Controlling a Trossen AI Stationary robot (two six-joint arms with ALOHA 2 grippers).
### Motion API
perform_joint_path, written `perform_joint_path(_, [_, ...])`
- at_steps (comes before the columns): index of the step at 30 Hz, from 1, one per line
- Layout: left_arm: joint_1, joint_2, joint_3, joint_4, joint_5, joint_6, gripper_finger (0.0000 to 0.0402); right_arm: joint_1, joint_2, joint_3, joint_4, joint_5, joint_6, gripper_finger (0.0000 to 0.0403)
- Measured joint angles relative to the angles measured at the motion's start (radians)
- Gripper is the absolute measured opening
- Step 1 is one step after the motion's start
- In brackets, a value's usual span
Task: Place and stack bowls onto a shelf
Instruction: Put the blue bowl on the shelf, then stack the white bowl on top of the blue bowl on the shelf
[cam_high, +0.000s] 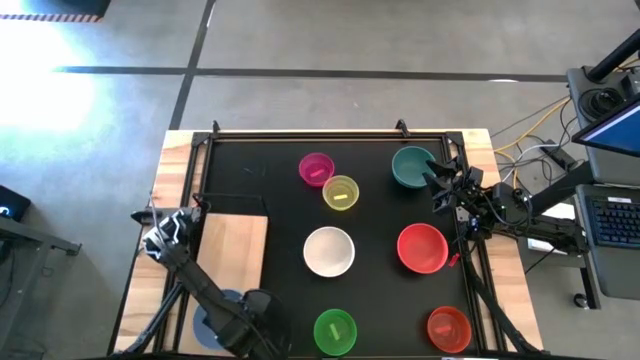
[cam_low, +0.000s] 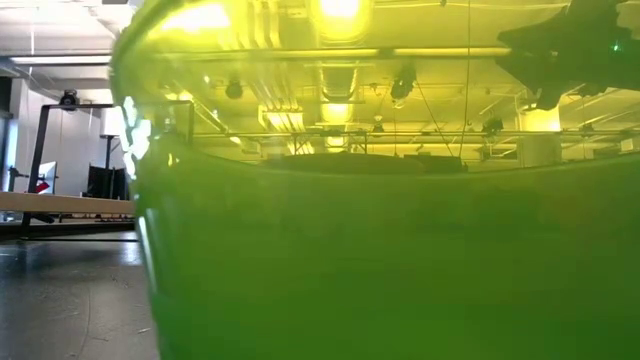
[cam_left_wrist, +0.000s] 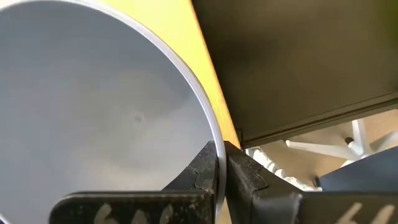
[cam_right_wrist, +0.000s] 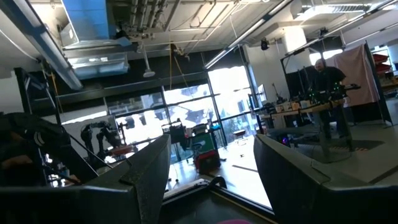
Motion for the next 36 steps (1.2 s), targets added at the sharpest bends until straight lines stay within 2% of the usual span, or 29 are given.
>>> perform_joint_path(8, [-0.034, 0.0, -0.015, 0.005, -0.003, -0.068, 0.0, 0.0, 0.0, 0.0, 0.0, 0.0, 0.0, 0.0219])
perform_joint_path(20, [-0.042, 0.001, -0.053, 0.006, -0.003, -0.083, 0.0002, 0.0, 0.0, 0.0, 0.0, 0.0, 0.0, 0.0219])
perform_joint_path(31, [-0.041, 0.001, -0.053, 0.019, -0.002, -0.092, 0.0089, 0.0, 0.0, 0.0, 0.0, 0.0, 0.0, 0.0219])
perform_joint_path(36, [-0.041, -0.006, -0.05, 0.011, -0.041, -0.091, 0.0111, 0.0, 0.0, 0.0, 0.0, 0.0, 0.0, 0.0219])
